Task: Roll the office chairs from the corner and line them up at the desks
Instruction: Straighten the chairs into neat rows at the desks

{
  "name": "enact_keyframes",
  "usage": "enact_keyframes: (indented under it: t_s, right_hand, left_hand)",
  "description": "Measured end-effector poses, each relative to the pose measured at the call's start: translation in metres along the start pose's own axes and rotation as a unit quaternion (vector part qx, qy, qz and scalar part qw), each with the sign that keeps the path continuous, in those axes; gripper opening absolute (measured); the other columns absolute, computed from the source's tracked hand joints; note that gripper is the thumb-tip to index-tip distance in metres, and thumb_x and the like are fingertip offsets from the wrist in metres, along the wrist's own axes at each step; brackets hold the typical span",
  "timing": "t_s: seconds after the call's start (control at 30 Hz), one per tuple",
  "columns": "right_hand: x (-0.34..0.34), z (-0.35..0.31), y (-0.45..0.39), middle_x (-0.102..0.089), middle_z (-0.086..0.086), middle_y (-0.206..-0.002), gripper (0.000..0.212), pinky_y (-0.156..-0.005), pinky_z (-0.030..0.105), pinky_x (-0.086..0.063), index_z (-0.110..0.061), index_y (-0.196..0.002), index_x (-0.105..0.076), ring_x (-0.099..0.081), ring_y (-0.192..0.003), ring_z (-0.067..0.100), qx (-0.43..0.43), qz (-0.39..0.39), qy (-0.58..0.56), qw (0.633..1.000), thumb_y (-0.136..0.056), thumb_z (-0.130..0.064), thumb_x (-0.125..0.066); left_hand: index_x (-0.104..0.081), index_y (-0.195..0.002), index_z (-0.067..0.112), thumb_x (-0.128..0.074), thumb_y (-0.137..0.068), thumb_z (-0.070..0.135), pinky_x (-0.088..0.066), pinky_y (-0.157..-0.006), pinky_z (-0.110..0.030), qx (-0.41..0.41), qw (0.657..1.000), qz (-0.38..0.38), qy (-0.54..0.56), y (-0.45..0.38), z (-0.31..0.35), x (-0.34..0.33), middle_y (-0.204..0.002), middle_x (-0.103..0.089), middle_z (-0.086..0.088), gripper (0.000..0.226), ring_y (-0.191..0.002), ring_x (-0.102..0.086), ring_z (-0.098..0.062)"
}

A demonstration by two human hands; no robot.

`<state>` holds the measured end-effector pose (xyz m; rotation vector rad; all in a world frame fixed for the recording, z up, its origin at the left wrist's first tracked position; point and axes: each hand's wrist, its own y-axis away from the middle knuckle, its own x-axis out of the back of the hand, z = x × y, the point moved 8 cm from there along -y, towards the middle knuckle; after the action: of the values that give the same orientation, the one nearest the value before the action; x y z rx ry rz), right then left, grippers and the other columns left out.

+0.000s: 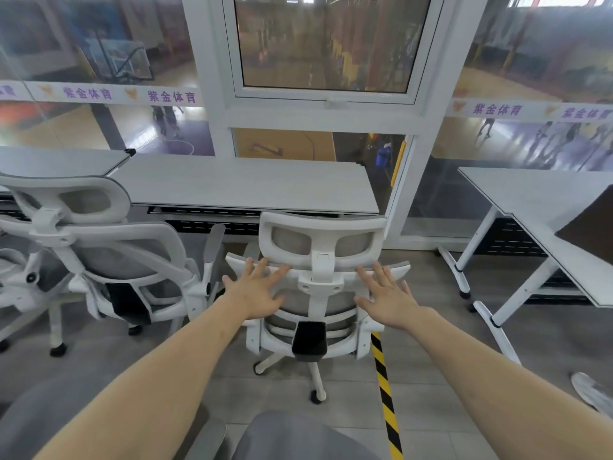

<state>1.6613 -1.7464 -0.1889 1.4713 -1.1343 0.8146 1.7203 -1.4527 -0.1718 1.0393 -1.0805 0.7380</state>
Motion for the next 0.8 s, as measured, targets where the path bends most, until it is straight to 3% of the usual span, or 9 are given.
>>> enact_keyframes:
  t_s: [0.23, 0.53, 0.8]
  right_hand:
    - [-0.002, -0.007, -0.013, 0.027, 0.002, -0.17, 0.075, -0.128, 0.053, 0.001, -0.045, -0.161, 0.014, 0.023, -0.157, 0.027, 0.023, 0.001, -0.01, 1.0, -0.104, -0.063, -0.031]
    - [0.002, 0.006, -0.036, 0.026, 0.002, -0.17, 0.081, -0.128, 0.053, -0.002, -0.043, -0.162, 0.012, 0.02, -0.158, 0.026, 0.001, 0.027, -0.003, 1.0, -0.1, -0.07, -0.033]
    - [0.016, 0.016, -0.06, 0.025, 0.003, -0.17, 0.076, -0.128, 0.051, 0.0, -0.045, -0.162, 0.01, 0.023, -0.157, 0.027, 0.009, 0.01, -0.032, 0.999, -0.103, -0.064, -0.034]
  left_hand:
    - [0.017, -0.156, 0.057, -0.028, -0.095, 0.079, -0.002, -0.12, -0.074, 0.041, 0.999, -0.002, -0.032, -0.001, -0.005, -0.006, -0.171, 0.024, 0.001, 0.079, -0.157, 0.019, -0.035]
    - [0.016, -0.155, 0.06, -0.037, -0.097, 0.072, -0.001, -0.118, -0.076, 0.017, 1.0, -0.014, -0.001, -0.032, -0.004, 0.0, -0.168, 0.033, 0.005, 0.079, -0.155, 0.025, -0.035]
    - [0.009, -0.157, 0.059, -0.039, -0.095, 0.074, -0.007, -0.118, -0.077, 0.013, 1.0, 0.008, -0.012, -0.054, -0.001, 0.011, -0.172, 0.018, 0.007, 0.08, -0.158, 0.017, -0.032]
